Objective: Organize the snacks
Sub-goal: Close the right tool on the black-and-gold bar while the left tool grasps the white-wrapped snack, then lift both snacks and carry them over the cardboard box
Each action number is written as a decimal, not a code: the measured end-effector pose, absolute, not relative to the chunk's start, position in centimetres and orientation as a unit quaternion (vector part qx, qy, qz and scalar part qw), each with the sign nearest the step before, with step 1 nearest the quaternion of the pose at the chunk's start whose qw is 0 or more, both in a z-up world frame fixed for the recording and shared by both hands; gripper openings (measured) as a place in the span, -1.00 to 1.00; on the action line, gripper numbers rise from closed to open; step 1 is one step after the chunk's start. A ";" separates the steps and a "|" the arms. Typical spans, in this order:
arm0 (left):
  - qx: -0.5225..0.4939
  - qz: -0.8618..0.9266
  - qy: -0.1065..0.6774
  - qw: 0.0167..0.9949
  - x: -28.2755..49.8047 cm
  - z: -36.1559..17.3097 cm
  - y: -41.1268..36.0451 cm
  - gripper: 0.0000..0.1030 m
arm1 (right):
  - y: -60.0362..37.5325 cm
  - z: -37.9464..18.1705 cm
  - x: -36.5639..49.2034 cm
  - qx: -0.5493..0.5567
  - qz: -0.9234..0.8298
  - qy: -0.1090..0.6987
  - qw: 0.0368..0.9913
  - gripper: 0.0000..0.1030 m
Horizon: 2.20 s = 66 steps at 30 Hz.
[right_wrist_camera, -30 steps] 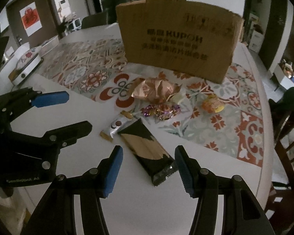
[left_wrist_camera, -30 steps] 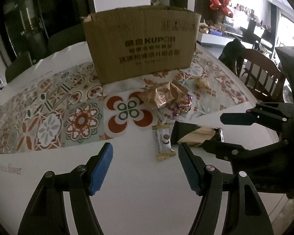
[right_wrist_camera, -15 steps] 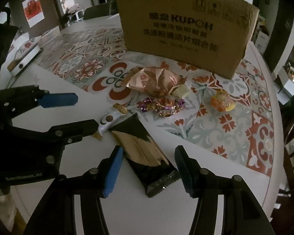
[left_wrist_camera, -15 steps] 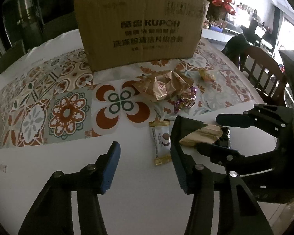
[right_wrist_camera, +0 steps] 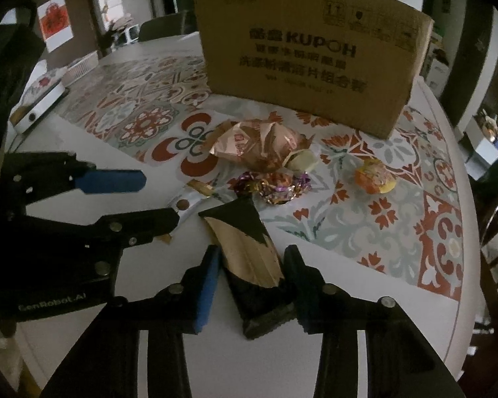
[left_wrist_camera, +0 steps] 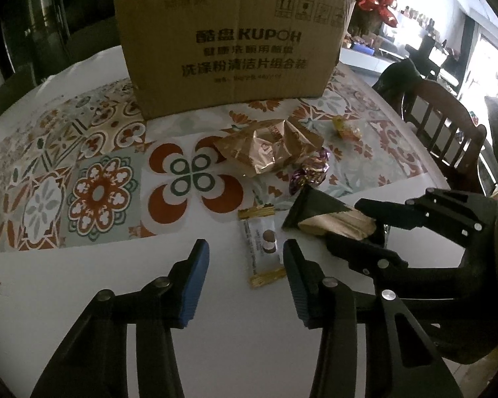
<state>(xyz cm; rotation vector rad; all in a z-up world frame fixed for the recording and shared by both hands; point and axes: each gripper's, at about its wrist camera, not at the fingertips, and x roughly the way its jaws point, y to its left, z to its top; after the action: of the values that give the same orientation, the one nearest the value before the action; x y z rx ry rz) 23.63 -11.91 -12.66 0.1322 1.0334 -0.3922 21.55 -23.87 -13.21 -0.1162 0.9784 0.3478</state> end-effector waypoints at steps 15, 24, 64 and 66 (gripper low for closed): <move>0.069 -0.187 0.481 0.854 23.9 -13.5 -13.4 -0.57 | -25.4 -13.1 20.8 0.010 0.128 0.455 0.881 -0.26; 0.050 -0.185 0.475 0.859 23.5 -12.8 -12.5 -0.63 | -25.1 -12.6 20.4 0.023 0.124 0.449 0.885 -0.26; 0.047 -0.182 0.341 0.921 26.2 2.8 -10.9 -0.63 | -25.8 2.5 22.9 0.047 0.098 0.314 0.943 -0.27; 0.052 -0.180 0.340 0.922 26.7 3.4 -11.2 -0.63 | -26.0 3.1 23.7 0.048 0.098 0.312 0.944 -0.27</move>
<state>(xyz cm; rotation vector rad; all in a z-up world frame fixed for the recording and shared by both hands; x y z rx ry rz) 26.67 -11.17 3.40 0.1062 0.6983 -0.3702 23.65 -26.03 3.10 0.0973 0.6358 0.2007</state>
